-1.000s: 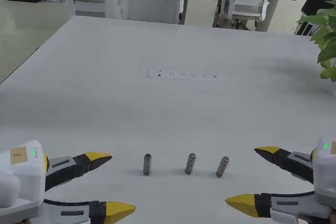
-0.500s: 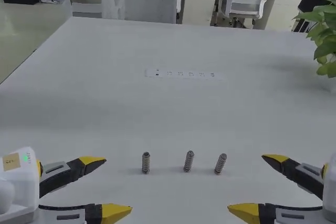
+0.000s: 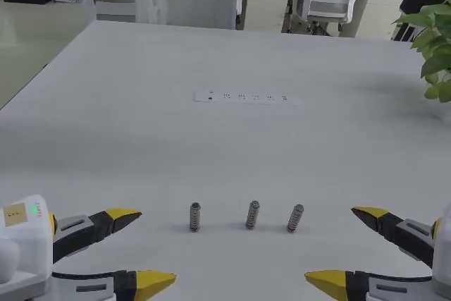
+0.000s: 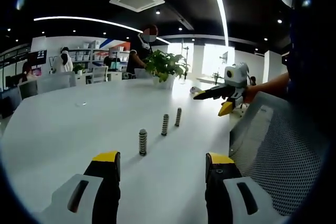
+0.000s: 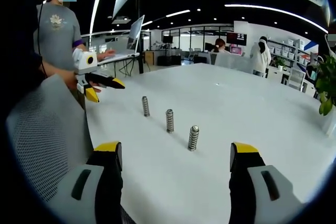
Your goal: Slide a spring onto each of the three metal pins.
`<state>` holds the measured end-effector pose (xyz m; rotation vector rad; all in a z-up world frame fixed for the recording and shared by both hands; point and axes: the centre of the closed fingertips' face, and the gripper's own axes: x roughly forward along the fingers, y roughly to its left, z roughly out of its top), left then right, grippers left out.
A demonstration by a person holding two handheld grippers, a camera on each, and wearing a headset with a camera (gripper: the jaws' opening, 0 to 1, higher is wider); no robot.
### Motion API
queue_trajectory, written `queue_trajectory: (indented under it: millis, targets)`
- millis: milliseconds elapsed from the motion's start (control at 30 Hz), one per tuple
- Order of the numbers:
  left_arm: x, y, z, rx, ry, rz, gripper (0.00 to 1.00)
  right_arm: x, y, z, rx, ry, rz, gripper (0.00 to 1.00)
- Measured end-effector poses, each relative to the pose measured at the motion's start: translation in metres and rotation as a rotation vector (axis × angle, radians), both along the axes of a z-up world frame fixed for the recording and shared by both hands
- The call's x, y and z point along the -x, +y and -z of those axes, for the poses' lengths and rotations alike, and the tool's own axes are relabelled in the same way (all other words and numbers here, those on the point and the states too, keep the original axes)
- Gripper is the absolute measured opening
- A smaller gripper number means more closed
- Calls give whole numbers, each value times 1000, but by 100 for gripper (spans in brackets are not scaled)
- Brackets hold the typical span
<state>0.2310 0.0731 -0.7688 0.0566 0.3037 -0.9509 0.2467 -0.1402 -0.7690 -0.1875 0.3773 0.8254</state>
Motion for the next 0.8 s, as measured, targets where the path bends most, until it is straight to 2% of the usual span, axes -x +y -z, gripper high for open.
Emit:
queue_trajectory:
  millis: [800]
  targets:
    - [-2,3,-3,-2,-3,-3,61,-5,-1,-5,12,-9,1,82]
